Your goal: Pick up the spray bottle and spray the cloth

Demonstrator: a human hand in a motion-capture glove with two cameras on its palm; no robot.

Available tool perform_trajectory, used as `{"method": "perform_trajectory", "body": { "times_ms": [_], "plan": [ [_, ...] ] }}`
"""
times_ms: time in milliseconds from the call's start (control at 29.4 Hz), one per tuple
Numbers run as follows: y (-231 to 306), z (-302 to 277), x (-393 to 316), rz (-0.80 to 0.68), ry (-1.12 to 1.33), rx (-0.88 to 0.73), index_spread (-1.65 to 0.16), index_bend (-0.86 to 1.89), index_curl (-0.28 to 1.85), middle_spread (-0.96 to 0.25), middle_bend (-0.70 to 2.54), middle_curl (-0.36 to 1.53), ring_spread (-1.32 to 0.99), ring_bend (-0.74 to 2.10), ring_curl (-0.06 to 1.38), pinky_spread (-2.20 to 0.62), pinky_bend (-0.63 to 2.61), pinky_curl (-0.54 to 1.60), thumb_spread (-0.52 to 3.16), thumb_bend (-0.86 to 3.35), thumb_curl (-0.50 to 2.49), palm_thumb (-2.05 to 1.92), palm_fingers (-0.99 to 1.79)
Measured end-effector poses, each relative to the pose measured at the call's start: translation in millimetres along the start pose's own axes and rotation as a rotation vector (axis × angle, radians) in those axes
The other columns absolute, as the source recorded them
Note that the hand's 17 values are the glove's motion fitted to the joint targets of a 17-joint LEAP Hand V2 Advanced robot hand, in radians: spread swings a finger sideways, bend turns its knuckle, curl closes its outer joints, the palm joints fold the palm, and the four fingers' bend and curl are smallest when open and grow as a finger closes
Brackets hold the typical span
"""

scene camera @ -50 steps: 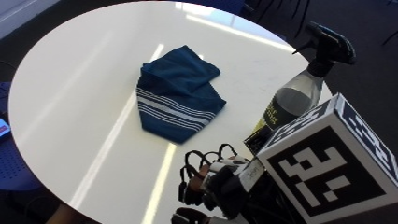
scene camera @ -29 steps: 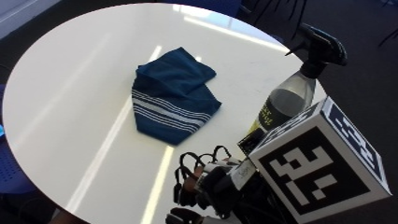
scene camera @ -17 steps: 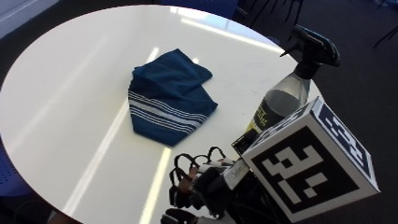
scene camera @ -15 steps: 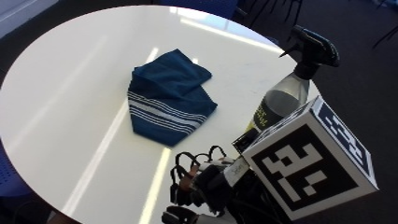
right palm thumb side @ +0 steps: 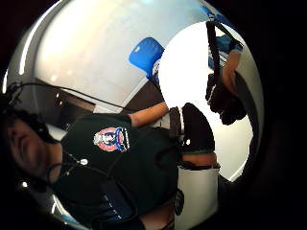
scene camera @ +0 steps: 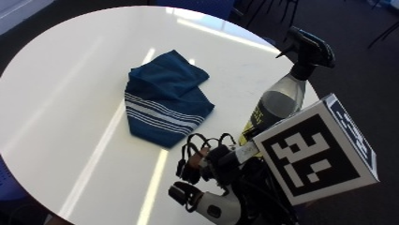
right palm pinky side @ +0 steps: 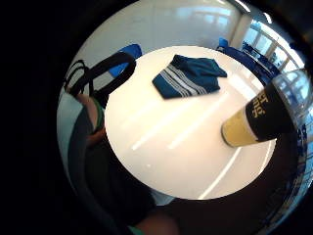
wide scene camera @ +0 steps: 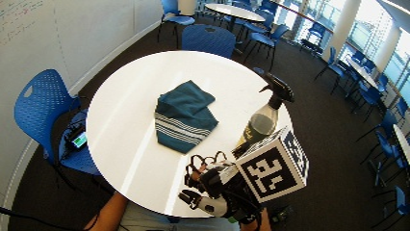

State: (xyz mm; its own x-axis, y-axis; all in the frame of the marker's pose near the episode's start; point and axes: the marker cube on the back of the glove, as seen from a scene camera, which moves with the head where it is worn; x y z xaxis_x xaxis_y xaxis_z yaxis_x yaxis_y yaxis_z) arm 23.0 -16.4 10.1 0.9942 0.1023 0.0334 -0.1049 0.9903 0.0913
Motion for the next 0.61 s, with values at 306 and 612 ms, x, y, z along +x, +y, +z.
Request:
{"method": "perform_trajectory", "body": {
  "times_ms": [306, 612],
  "plan": [
    [-6.0, -13.6, 41.1, 0.251, -0.024, 0.329, -0.28, 0.19, 0.46, -0.16, 0.55, 0.45, -0.21, 0.61, 0.43, -0.26, 0.45, 0.39, 1.04, -0.01, 0.45, 0.76, 1.31],
    [11.1, -22.3, 77.8, 0.499, -0.151, 0.515, -0.28, 0.18, 0.47, -0.17, 0.54, 0.47, -0.20, 0.62, 0.43, -0.25, 0.44, 0.40, 1.03, -0.02, 0.46, 0.77, 1.32]
  ]
}}
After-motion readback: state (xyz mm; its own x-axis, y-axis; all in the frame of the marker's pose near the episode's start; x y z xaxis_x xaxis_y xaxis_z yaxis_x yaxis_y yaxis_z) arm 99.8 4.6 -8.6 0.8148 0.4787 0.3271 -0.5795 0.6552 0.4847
